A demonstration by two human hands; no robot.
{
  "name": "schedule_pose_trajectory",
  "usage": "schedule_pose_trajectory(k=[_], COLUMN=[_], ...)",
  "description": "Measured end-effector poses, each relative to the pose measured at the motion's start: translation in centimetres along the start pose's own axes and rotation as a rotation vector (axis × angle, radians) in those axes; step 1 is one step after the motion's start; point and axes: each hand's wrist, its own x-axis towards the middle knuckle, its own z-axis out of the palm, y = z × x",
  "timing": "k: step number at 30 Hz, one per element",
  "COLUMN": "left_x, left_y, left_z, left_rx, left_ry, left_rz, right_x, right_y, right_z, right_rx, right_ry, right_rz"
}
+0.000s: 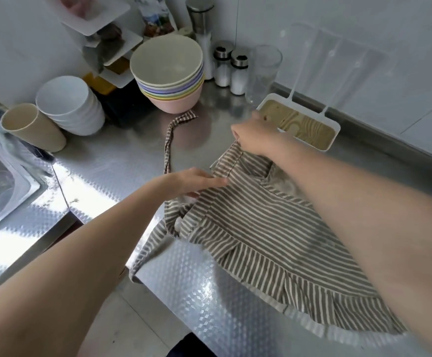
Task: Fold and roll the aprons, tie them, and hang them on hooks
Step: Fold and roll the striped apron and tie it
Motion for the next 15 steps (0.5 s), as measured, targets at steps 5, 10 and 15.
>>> schedule_pose_trajectory(k=[5,10,15], left_x=[-0.3,-0.4,-0.9], left_y=[-1.6,-3.3,-4.8], left_z=[1.2,0.8,-0.5], left_rx=[0.105,0.04,-0.046], left_ry=[-0.106,-0.176,-0.133], left_rz=[-0.128,-0.165,-0.234], right_x=[-0.7,0.4,1.1], right_y=[-0.8,-1.4,-1.2], right_z=[0.3,0.8,1.2], right_rx=[-0.144,-0.258,-0.292], right_ry=[0.024,-0.038,0.026], right_rz=[0.085,0.125,0.166])
